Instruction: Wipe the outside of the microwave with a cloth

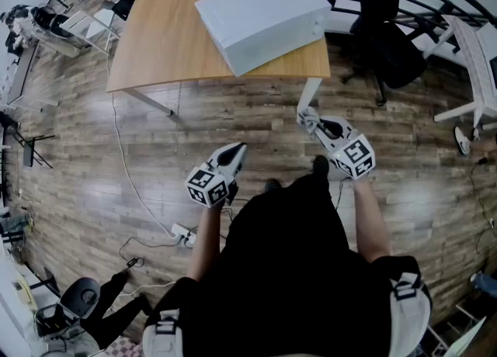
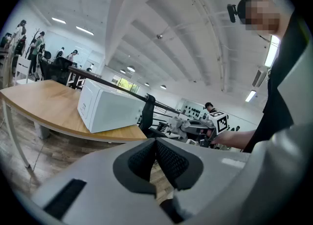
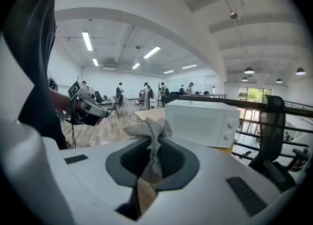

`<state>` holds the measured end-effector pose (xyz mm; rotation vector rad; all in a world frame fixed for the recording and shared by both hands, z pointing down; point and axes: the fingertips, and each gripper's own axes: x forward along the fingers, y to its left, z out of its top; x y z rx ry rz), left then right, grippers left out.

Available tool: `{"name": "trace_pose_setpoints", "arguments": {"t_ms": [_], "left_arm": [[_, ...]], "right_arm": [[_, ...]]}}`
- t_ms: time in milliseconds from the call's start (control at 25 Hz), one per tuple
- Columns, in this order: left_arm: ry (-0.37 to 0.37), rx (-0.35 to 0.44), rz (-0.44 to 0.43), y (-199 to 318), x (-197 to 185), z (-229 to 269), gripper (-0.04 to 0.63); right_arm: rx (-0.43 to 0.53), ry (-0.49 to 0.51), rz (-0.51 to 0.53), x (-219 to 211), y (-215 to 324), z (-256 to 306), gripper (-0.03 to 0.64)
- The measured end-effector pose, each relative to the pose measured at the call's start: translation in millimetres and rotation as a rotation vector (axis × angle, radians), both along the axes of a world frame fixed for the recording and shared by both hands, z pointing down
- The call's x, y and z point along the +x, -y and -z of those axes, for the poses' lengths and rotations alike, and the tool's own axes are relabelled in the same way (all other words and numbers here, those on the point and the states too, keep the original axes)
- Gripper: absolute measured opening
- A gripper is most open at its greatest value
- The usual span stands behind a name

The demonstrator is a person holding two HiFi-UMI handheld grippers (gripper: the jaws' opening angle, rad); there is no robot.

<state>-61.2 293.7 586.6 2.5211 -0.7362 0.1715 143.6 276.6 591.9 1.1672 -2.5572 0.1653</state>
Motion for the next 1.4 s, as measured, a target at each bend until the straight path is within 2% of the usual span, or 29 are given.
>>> {"name": "trace_pose_setpoints", "arguments": {"t_ms": [240, 640, 1000, 1080, 1200, 1400], "left_arm": [[-0.002, 0.000, 0.003, 3, -6, -3, 0.003], [-0.005, -0.002, 0.007, 3, -10, -5, 0.003], [-0.007, -0.005, 0.005, 7, -17, -7, 0.003], [-0.008, -0.006, 0.003, 7, -19, -9, 0.003], [-0.009, -0.011, 0.009, 11, -21, -9, 0.003], [-0.006, -0.031, 0.030, 31, -24, -13, 0.003]], "right_arm": [[-0.068, -0.016, -0.034, -4, -1, -2, 0.031], [-0.009, 0.020, 0.003, -10, 3, -1, 0.032], [-0.054, -0.003, -0.028, -13, 4, 0, 0.032], [-0.039, -0.002, -0.018, -15, 5, -1, 0.032], [-0.029, -0.001, -0.005, -16, 11, -3, 0.032], [-0.069, 0.005, -0.008, -18, 31, -4, 0.034]]}}
